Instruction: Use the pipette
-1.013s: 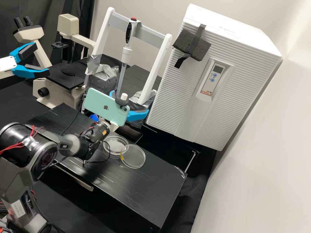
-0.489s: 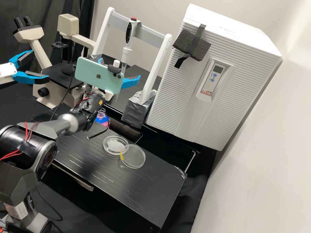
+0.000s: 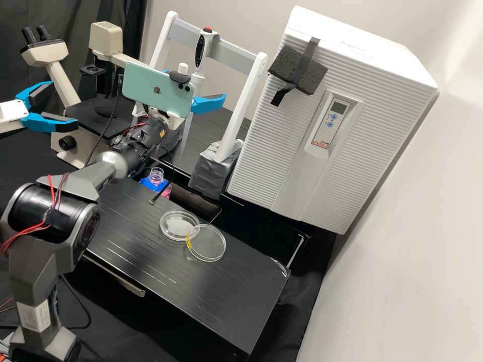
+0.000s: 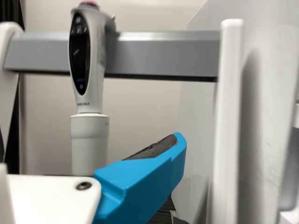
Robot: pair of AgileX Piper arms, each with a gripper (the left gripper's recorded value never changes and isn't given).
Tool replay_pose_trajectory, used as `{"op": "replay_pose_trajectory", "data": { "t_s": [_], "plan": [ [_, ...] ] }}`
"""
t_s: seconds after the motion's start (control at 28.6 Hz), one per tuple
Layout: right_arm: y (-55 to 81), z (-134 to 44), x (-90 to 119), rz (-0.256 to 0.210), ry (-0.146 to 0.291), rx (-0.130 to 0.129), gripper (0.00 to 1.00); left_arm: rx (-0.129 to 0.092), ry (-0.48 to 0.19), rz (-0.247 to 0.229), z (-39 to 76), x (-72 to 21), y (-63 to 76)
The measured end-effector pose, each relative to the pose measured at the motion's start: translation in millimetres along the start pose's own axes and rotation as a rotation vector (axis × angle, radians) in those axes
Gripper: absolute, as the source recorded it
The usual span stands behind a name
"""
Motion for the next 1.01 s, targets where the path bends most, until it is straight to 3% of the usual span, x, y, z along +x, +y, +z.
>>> {"op": "replay_pose_trajectory", "data": {
  "t_s": [0.07, 0.17, 0.35, 1.01],
  "plan": [
    [-3.5, 0.0, 7, -0.01, -0.014, -0.026, 0.0, 0.0, 0.0, 0.0, 0.0, 0.0, 0.0],
    [-9.7, 4.0, 14, -0.034, -0.045, -0.035, 0.0, -0.001, 0.001, -0.004, -0.4, 0.5, -1.5],
    [-10.4, 6.2, 18, -0.038, -0.056, -0.047, 0.0, -0.003, 0.004, -0.018, -1.6, 2.0, -5.8],
    [0.7, 2.6, 19, -0.008, -0.046, -0.045, 0.0, -0.012, -0.005, -0.029, 1.3, 3.0, -9.1]
  ]
}}
